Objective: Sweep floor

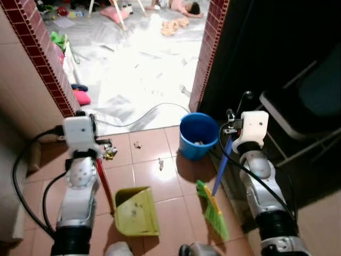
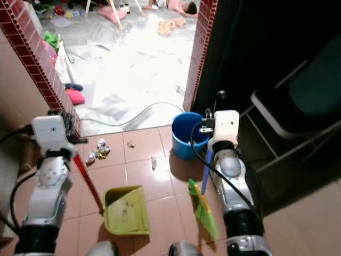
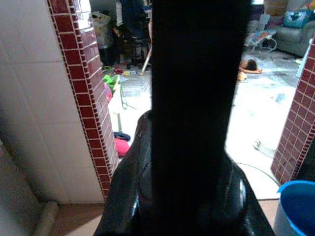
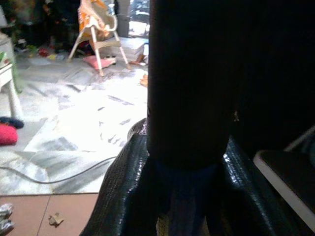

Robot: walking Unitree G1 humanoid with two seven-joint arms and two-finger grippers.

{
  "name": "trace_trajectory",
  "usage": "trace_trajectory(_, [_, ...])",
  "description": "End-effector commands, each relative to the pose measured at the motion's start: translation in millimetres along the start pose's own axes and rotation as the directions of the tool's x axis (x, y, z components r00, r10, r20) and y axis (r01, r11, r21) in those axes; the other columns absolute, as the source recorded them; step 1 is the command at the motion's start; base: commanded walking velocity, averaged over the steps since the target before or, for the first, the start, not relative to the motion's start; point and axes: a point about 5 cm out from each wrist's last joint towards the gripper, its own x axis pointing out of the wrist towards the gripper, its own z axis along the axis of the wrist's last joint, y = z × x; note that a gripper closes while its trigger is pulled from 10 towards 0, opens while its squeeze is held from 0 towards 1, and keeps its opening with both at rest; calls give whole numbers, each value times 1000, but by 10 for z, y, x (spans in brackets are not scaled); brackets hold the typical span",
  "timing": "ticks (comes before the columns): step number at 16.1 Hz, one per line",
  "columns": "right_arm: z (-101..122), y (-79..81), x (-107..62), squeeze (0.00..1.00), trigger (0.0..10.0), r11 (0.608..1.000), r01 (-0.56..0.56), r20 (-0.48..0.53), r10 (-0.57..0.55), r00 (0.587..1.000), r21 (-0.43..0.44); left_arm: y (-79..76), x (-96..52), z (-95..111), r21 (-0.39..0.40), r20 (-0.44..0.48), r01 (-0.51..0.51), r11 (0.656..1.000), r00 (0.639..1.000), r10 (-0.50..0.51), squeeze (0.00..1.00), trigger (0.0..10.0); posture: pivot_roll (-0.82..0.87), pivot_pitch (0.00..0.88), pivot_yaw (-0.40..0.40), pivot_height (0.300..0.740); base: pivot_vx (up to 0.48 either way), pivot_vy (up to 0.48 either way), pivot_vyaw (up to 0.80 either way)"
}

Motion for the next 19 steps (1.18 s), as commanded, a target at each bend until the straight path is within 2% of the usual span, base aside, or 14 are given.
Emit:
trace_trajectory(1, [114,45,49,0,10000,1000,-21,43,21,999,-8,24,55,90,6,39,-7,1000,999,7,0,10000,-4,79,-42,740,424,0,513])
trace_trajectory(15, [103,79,122,0,10000,998,-53,38,52,998,20,-86,128,117,-9,48,18,1000,999,-18,0,10000,-1,57,-35,740,440,0,33])
trace_trajectory(19, [67,70,109,0,10000,999,-48,29,47,998,26,-103,115,103,-6,36,25,1000,999,-25,0,10000,0,57,-30,740,0,0,0])
